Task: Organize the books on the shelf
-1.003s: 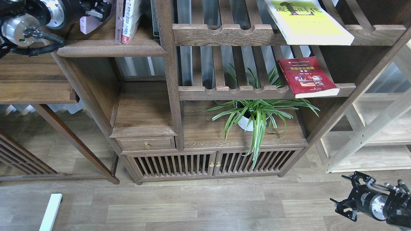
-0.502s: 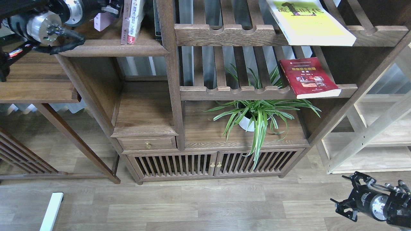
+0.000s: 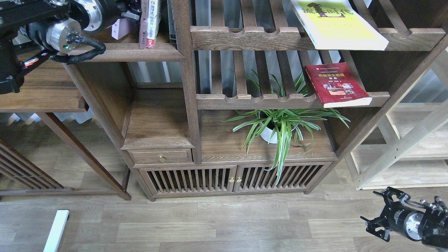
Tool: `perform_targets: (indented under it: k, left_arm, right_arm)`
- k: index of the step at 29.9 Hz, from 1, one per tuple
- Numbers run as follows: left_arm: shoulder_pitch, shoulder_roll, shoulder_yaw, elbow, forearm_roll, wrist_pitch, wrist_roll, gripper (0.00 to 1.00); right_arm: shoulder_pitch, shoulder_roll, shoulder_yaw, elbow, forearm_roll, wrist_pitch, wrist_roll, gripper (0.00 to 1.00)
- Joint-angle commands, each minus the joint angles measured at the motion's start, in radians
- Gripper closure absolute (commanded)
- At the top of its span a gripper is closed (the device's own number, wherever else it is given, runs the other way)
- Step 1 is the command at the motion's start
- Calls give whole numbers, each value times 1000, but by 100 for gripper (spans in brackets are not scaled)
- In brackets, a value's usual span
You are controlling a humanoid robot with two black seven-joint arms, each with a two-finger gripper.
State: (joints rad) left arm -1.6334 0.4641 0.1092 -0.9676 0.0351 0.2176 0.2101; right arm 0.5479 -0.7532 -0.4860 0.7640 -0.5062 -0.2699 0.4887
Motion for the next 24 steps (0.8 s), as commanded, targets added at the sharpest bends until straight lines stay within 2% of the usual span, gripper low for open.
perform_targets:
  k: [1,4,6,7,12,15,24]
  left_arm:
    - [1,10,3,-17,2,-6,-1,99]
    - [4,13,7,-25,2,-7,0,90]
    - [4,24,7,-33,0,-12,0,77]
    - [4,31,7,-43,0,-14,0,67]
    - [4,70,6,-69,2,-35,-3,41]
    - [6,85,6,-69,0,-40,-6,34]
    - [7,146,-9,-106,0,-107,-1,25]
  right_arm:
    - [0,0,0,0,0,0,0,7]
    - [0,0,0,0,0,0,0,7]
    - [0,0,0,0,0,0,0,7]
    - [0,0,0,0,0,0,0,7]
    - [0,0,0,0,0,0,0,7]
    - [0,0,0,0,0,0,0,7]
    - [-2,-1,0,0,0,0,0,7]
